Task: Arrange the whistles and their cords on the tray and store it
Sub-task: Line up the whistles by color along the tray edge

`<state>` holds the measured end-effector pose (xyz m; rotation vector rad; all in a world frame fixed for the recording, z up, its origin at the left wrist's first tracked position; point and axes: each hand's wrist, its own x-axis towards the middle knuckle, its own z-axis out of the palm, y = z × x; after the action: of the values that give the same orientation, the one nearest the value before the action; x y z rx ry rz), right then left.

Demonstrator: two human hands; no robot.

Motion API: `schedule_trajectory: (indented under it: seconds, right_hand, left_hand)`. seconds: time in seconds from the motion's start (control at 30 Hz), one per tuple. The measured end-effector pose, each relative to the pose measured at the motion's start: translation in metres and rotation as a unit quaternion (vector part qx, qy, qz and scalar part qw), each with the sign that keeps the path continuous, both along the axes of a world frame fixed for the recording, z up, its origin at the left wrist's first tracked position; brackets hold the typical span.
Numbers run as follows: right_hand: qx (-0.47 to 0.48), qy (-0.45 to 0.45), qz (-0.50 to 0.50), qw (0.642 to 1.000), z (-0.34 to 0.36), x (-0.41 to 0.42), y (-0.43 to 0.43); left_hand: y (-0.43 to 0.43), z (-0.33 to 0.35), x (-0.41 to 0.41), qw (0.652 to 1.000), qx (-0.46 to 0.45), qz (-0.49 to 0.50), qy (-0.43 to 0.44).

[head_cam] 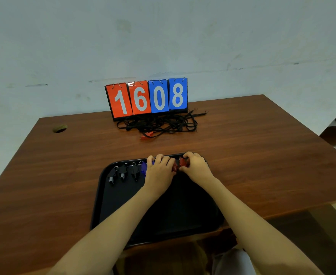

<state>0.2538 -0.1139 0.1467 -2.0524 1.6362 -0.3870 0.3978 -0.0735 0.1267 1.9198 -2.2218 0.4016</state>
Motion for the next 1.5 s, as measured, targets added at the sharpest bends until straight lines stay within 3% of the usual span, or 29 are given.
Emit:
schedule_trajectory:
  seconds: [0.13,0.3,0.37,0.53,0.67,0.97,1.23,1.5]
  right_hand:
    - [0.005,0.019,0.009,1.0,0.006,-0.002,-0.002]
    - [-0.026,0.027,0.018,0.999,0.019,0.01,-0.015]
    - [-0.036,0.027,0.03,0.999,0.025,0.023,-0.027]
    - [-0.046,0.027,0.086,0.995,0.032,0.065,-0.067]
    - [-0.041,0.045,0.135,0.989,0.026,0.097,-0.1]
    - [-0.03,0.112,0.158,0.981,0.0,0.127,-0.145]
    - [-0.06,0.086,0.149,0.983,-0.008,0.113,-0.14]
    - [-0.093,0.087,0.06,0.99,0.022,0.075,-0.124]
  left_hand:
    - [0.001,0.001,0.004,0.999,-0.013,-0.011,0.031]
    - [-0.006,0.011,0.018,0.991,-0.101,-0.06,0.066]
    - [-0.016,0.023,0.033,0.993,-0.076,-0.035,0.079]
    - [-0.052,0.045,0.072,0.984,0.127,0.101,0.079]
    - [-0.083,0.043,0.095,0.966,0.188,0.146,0.101]
    - [-0.128,0.009,0.108,0.952,0.198,0.126,0.199]
    - [-0.132,0.008,0.103,0.967,0.179,0.108,0.148]
    - [-0.1,0.029,0.075,0.969,0.167,0.106,0.146]
